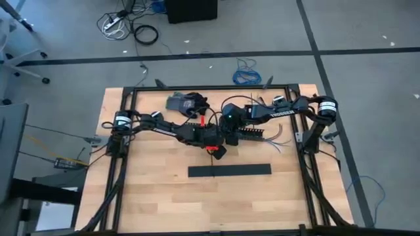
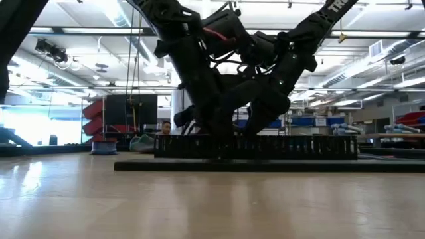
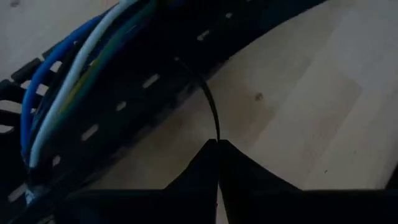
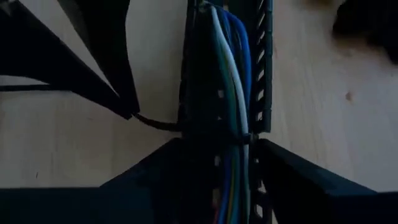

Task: Ziptie cables
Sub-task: Put the ziptied wire cables into the black cable duct

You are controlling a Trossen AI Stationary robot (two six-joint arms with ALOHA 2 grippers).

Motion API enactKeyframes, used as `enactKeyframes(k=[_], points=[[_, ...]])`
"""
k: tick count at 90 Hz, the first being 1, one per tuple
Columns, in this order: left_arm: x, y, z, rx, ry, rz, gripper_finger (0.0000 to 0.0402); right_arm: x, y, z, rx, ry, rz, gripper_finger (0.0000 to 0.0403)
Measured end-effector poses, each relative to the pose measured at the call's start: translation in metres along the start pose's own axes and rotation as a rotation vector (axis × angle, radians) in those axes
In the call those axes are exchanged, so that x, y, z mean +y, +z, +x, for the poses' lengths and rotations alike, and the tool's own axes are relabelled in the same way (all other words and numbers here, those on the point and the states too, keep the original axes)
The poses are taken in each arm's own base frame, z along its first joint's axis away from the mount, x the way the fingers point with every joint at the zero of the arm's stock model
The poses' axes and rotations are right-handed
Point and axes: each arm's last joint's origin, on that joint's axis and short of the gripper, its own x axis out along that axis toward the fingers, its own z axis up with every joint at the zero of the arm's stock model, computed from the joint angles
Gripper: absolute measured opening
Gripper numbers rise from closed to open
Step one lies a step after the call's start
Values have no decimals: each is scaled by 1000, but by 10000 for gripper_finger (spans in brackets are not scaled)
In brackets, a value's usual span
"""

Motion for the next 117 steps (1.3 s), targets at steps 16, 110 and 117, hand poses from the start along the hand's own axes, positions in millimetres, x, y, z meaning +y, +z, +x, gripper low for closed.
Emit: enactKeyframes(k=[16, 110, 117], points=[[0, 1, 0, -3, -5, -2, 0, 0, 0, 0, -8, -1, 0, 170], [7, 0, 1, 48, 19, -5, 0, 4, 0, 2, -5, 1, -16, 161], [7, 0, 1, 46, 18, -6, 0, 4, 1, 2, -6, 1, -16, 161]])
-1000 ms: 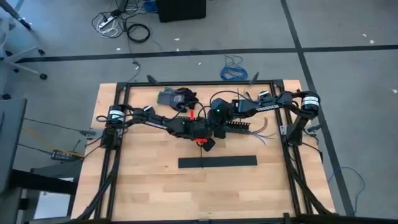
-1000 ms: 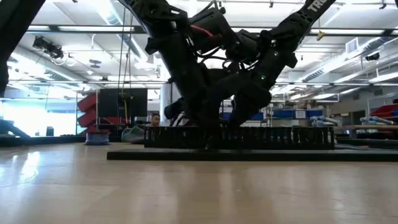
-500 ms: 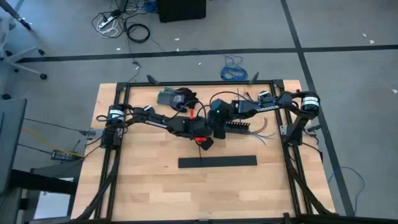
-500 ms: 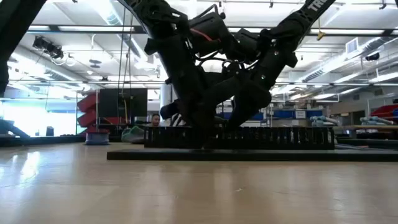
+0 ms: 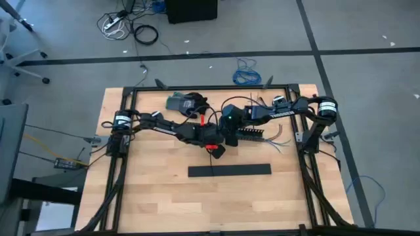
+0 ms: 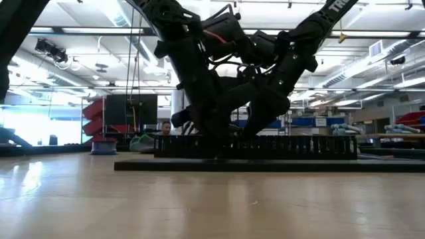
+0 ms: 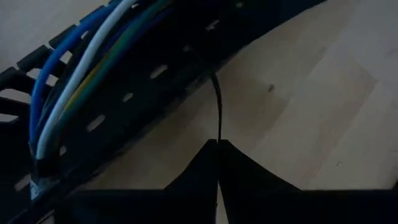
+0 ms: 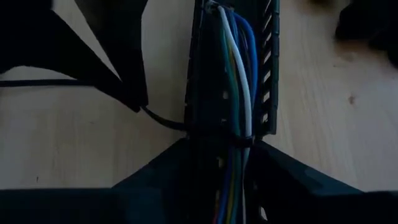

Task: Ziptie cables
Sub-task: Put the ziptied wire cables into the black cable duct

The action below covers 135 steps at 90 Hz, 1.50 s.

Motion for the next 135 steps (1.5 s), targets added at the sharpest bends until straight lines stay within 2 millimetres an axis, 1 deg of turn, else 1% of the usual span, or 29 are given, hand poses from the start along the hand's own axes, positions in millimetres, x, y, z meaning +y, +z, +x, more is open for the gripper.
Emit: enactKeyframes(k=[40, 54, 68, 93, 121, 135], points=[[0, 2, 0, -4, -17, -2, 0, 0, 1, -1, -6, -1, -16, 155], [1, 2, 0, -2, -14, -1, 0, 0, 1, -6, -9, -3, -28, 165], [1, 2, 0, -2, -15, -1, 0, 0, 2, -10, -15, -11, -31, 185], [0, 2, 0, -6, -20, -2, 0, 1, 3, -10, -23, 15, -39, 216], [0, 2, 0, -5, -20, -1, 0, 0, 5, -10, -45, 6, -54, 296], [0, 2, 0, -4, -19, -1, 0, 0, 6, -11, -50, -6, -60, 318]])
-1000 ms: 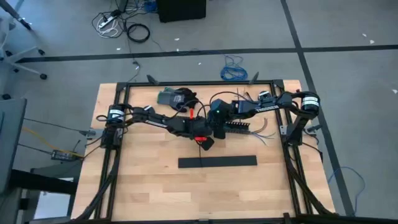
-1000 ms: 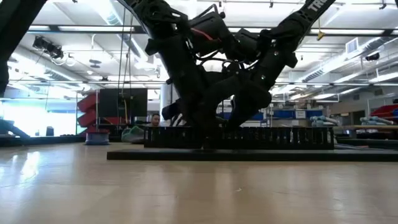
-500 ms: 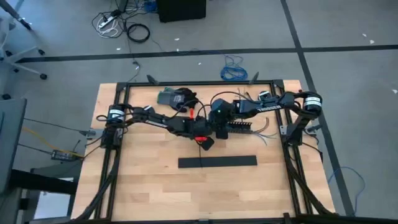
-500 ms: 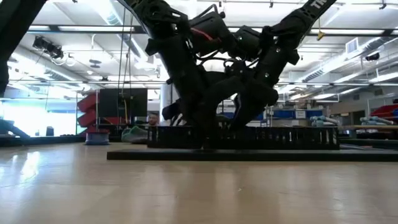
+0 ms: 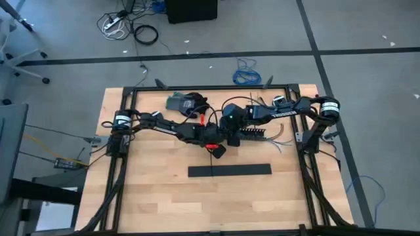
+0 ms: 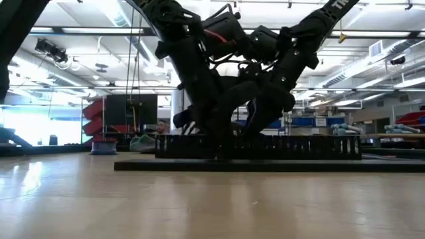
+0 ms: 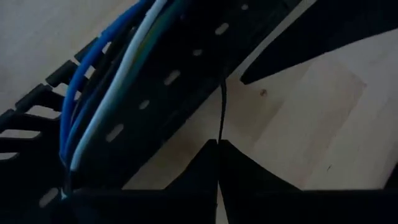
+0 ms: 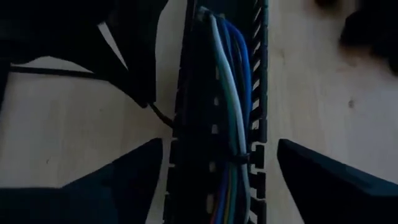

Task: Ziptie cables
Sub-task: Put the ziptied wire cables into the black cable duct

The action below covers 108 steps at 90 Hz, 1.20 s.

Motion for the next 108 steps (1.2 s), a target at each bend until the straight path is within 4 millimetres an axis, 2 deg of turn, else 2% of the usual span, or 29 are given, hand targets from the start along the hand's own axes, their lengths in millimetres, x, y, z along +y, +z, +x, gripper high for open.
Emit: enactKeyframes(k=[27, 47, 60, 65, 71, 77, 84, 87, 108], points=[[0, 0, 0, -2, -1, 0, 0, 0, 3, -5, -14, -10, -19, 316], [0, 0, 0, -3, -3, -1, 0, -1, 8, -29, -27, -60, -38, 315], [0, 0, 0, 0, -5, -1, 0, 0, 8, -37, -27, -66, -45, 300], [0, 0, 0, 0, -5, 0, 0, 2, 8, -37, -21, -67, -51, 280], [0, 0, 0, 1, -5, 0, 0, 4, 9, -37, -14, -93, -73, 234], [0, 0, 0, 4, -3, 0, 0, 7, 10, -37, -7, -122, -99, 162], [0, 0, 0, 4, -3, 0, 0, 9, 10, -37, -2, -138, -130, 60], [0, 0, 0, 4, -3, 0, 0, 9, 10, -37, 0, -136, -146, 30], [0, 0, 0, 6, -9, 1, 0, 7, 12, -37, -37, -94, -138, 2]])
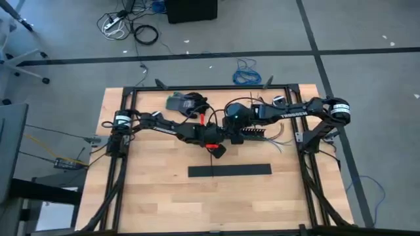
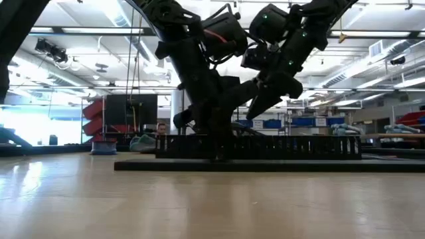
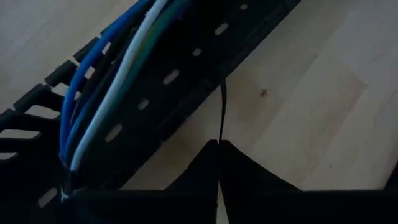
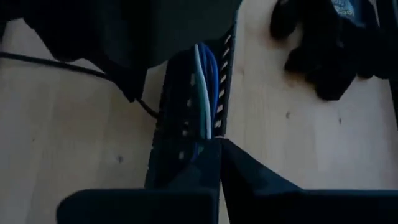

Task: Ziptie cables
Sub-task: Put the ziptied wire cables into the black cable duct

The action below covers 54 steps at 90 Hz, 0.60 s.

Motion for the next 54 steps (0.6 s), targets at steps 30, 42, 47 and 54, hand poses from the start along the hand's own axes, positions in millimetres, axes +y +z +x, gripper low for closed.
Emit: enactKeyframes(k=[30, 42, 47, 54], points=[[0, 0, 0, 2, 0, 21, 0, 2, -9, 11, -39, 83, 33, 0], [0, -1, 0, 4, 1, 25, 0, 3, -16, 23, -21, 91, 43, 0], [0, -1, 0, 4, 1, 25, 0, 3, -17, 26, -15, 94, 52, 0], [0, -1, 0, 13, -3, 27, 0, 3, -19, 31, -9, 96, 57, 0]])
